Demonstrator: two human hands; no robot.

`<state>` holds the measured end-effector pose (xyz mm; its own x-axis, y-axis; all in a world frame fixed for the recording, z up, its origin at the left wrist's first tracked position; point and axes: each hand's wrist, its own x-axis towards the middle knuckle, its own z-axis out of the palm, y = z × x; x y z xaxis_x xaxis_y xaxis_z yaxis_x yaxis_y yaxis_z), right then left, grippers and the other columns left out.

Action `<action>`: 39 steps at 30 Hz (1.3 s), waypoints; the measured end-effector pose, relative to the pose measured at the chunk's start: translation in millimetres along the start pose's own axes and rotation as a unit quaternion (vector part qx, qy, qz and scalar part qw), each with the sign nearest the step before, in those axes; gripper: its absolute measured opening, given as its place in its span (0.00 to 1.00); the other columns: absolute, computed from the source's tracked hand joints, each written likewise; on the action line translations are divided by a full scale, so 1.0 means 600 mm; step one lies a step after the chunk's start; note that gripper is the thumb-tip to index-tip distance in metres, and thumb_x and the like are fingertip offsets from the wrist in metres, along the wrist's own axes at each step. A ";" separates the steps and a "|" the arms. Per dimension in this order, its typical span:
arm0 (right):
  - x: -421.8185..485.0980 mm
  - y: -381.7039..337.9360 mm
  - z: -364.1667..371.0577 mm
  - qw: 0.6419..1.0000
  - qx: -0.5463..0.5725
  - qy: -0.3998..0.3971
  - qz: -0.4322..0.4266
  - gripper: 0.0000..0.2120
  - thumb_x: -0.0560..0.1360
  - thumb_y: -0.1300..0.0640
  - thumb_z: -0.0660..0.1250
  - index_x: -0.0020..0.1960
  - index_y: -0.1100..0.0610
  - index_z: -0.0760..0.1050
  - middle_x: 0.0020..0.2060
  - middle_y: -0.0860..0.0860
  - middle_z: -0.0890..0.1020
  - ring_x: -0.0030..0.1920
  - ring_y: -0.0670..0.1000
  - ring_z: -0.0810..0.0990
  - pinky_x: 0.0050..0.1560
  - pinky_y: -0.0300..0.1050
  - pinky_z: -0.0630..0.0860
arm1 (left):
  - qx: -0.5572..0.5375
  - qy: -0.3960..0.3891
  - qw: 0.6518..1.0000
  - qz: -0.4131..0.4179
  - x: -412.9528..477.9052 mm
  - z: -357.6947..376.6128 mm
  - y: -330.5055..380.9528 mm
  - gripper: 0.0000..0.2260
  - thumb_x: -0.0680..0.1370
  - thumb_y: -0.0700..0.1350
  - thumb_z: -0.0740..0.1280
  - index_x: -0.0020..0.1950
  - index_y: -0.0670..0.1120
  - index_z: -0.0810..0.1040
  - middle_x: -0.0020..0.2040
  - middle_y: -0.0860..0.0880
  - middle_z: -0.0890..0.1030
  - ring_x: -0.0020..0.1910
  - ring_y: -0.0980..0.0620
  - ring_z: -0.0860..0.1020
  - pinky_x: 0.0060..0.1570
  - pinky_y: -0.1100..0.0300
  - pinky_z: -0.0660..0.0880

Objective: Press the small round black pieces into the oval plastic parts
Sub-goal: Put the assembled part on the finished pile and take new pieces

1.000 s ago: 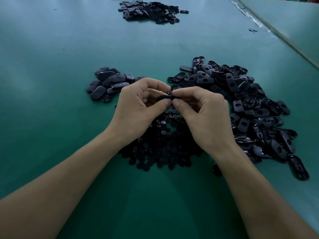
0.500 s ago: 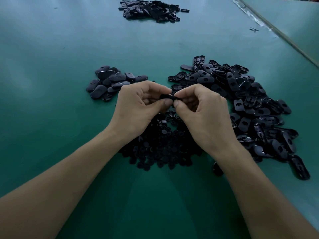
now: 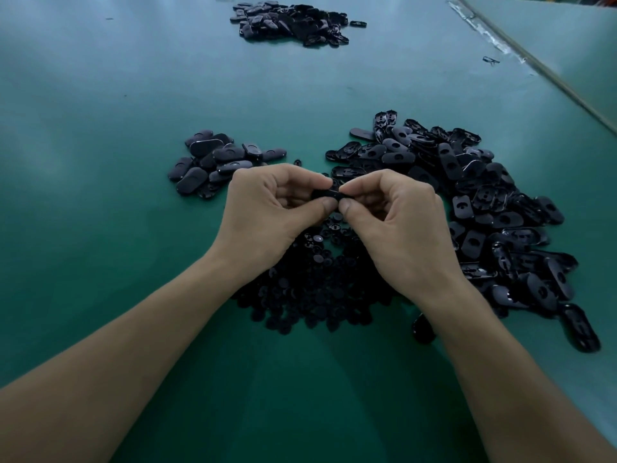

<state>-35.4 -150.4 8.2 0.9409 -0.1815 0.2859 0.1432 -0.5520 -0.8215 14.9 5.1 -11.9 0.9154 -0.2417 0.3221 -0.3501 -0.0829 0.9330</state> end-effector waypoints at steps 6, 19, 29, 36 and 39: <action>-0.001 -0.002 -0.002 1.000 -0.007 0.003 -0.011 0.06 0.76 0.61 0.73 0.48 0.50 0.83 0.39 0.42 0.84 0.41 0.41 0.83 0.44 0.36 0.80 | 0.011 0.006 1.000 0.015 0.000 0.001 -0.001 0.12 0.71 0.33 0.78 0.44 0.49 0.83 0.35 0.56 0.85 0.34 0.60 0.81 0.39 0.67 0.78; -0.002 0.017 -0.027 0.923 -0.366 0.027 0.111 0.15 0.80 0.53 0.62 0.64 0.54 0.76 0.63 0.56 0.74 0.63 0.60 0.68 0.62 0.54 0.65 | -0.056 0.172 0.983 -0.033 0.017 -0.007 -0.021 0.09 0.78 0.35 0.69 0.53 0.49 0.82 0.40 0.57 0.84 0.35 0.57 0.80 0.41 0.62 0.79; 0.003 0.022 -0.033 0.937 -0.329 0.024 0.112 0.12 0.80 0.54 0.66 0.62 0.54 0.80 0.60 0.58 0.76 0.61 0.60 0.73 0.61 0.52 0.70 | -0.111 0.228 0.962 -0.099 0.030 -0.017 -0.031 0.28 0.72 0.41 0.70 0.71 0.36 0.72 0.45 0.53 0.74 0.42 0.60 0.74 0.53 0.56 0.76; 0.006 0.026 -0.036 0.955 -0.281 0.034 0.084 0.10 0.78 0.56 0.70 0.60 0.52 0.81 0.54 0.53 0.83 0.57 0.57 0.79 0.61 0.56 0.76 | -0.082 0.233 0.962 -0.113 0.025 -0.014 -0.027 0.40 0.69 0.44 0.73 0.79 0.39 0.62 0.67 0.50 0.72 0.56 0.63 0.74 0.56 0.67 0.75; 0.005 0.028 -0.033 0.955 -0.284 0.064 0.060 0.08 0.79 0.55 0.69 0.58 0.51 0.82 0.51 0.52 0.84 0.55 0.57 0.80 0.57 0.57 0.77 | -0.054 0.240 0.964 -0.102 0.023 -0.013 -0.027 0.38 0.73 0.41 0.74 0.80 0.41 0.61 0.78 0.52 0.60 0.60 0.66 0.73 0.52 0.73 0.73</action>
<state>-36.2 -176.3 5.3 0.8894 -0.3499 0.2943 -0.1880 -0.8666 -0.4623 34.9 10.8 -20.9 0.9585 0.2463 0.1438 -0.1551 0.0268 0.9875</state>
